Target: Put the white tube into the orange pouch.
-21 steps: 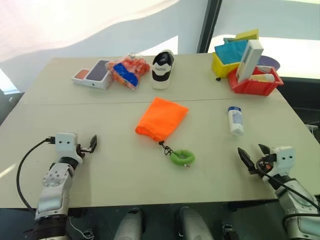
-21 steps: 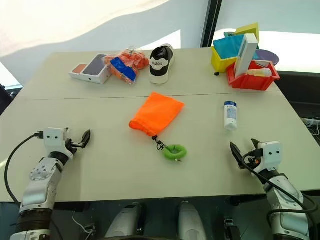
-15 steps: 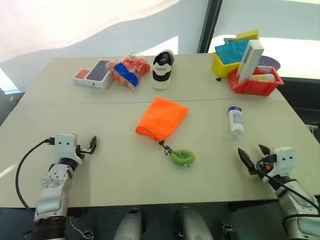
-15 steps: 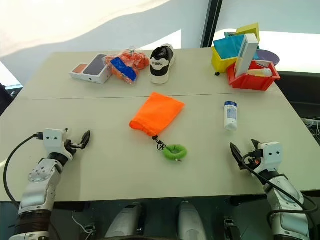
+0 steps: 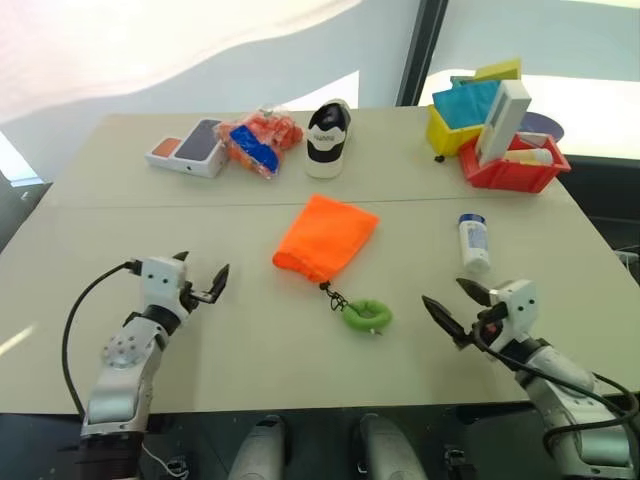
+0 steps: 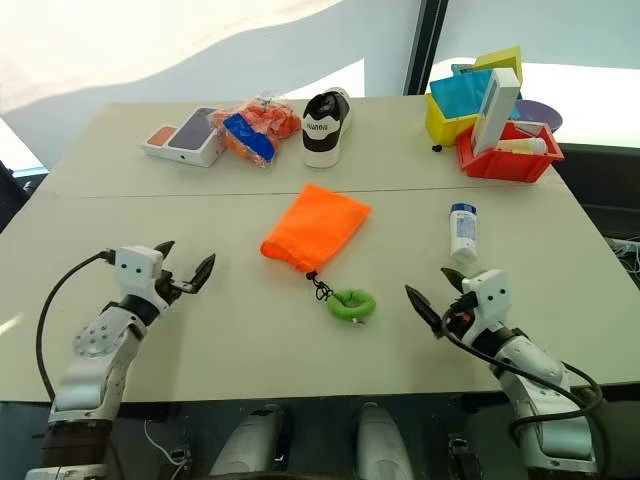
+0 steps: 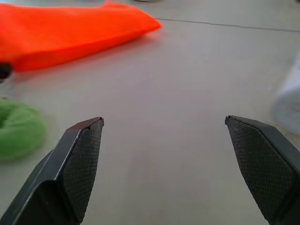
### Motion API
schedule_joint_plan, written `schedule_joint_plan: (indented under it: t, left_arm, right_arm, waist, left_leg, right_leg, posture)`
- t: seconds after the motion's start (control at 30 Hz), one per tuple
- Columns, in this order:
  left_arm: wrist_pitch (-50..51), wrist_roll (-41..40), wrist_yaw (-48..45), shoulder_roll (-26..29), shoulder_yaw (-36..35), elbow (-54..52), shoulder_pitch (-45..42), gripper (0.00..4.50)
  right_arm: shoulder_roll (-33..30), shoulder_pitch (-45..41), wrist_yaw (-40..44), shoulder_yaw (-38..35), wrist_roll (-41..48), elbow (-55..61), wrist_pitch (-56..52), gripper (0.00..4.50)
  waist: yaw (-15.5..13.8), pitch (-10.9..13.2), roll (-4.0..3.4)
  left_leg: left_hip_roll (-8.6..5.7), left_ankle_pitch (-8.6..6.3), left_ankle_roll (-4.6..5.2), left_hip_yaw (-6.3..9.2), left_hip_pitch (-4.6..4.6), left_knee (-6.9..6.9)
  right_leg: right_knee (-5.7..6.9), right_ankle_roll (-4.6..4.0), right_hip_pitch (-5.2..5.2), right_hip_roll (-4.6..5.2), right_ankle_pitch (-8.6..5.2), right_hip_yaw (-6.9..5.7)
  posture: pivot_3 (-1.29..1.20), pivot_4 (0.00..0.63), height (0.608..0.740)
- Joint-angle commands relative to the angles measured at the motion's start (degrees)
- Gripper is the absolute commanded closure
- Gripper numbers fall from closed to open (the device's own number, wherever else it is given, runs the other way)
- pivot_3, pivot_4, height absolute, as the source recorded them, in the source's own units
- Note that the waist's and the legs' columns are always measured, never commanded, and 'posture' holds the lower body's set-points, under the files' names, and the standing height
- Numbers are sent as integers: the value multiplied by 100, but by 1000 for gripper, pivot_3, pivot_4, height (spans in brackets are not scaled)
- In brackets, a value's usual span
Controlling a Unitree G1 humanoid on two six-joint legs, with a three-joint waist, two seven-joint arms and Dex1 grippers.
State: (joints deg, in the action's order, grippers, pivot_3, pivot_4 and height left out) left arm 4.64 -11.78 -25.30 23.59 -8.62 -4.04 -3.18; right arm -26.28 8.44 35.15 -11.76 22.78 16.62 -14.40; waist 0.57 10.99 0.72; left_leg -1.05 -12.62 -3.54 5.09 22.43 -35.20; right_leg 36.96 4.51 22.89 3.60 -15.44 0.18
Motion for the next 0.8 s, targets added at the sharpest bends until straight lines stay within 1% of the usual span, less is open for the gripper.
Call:
schedule_joint_plan:
  t: [0.03,0.2,0.4,0.57,0.63,0.67,0.8]
  left_arm:
    - [-368,194,-485,219,391,-221,-237,0]
    - [-861,792,-875,464,1037,284,-829,0]
    - [-1362,1239,-1061,306,1560,1257,-1731,0]
    - [-1600,1366,-1165,203,1737,1930,-2270,0]
    - [-1723,1411,-1253,219,1796,2115,-2379,526]
    - [-1791,1414,-1302,229,1810,2170,-2401,859]
    - [-1929,1284,-1450,240,1760,2214,-2369,2886]
  right_arm:
    - [-2,-130,-23,262,-17,487,-70,178]
    - [79,-247,-53,530,-70,513,-22,178]
    - [71,-306,-28,617,-193,344,125,178]
    - [65,-349,-53,607,-229,313,195,178]
    - [67,-345,-90,586,-260,313,220,0]
    - [67,-339,-114,569,-272,315,227,0]
    - [51,-278,-196,458,-273,317,241,0]
  waist:
    - [0,1,1]
    - [-8,1,1]
    - [-7,2,2]
    - [14,3,5]
    - [15,3,5]
    - [14,3,4]
    - [6,3,5]
  left_leg:
    - [0,0,0,0,1,0]
    - [0,0,0,0,3,0]
    - [-5,0,1,-2,8,2]
    - [-6,0,2,-2,7,2]
    - [-6,-1,2,-2,7,3]
    - [-6,-1,2,-2,6,4]
    - [-6,-1,2,-2,7,4]
  right_leg:
    - [0,0,1,0,0,0]
    - [-1,-1,2,0,0,0]
    - [-4,1,4,-1,2,-2]
    - [-2,17,6,-4,11,-2]
    - [1,22,7,-6,13,-3]
    - [1,23,7,-6,13,-3]
    - [1,21,7,-5,14,-3]
  posture:
    - [0,150,740]
    - [0,150,740]
    - [0,150,740]
    - [0,150,740]
    - [0,150,740]
    - [0,150,740]
    - [0,150,740]
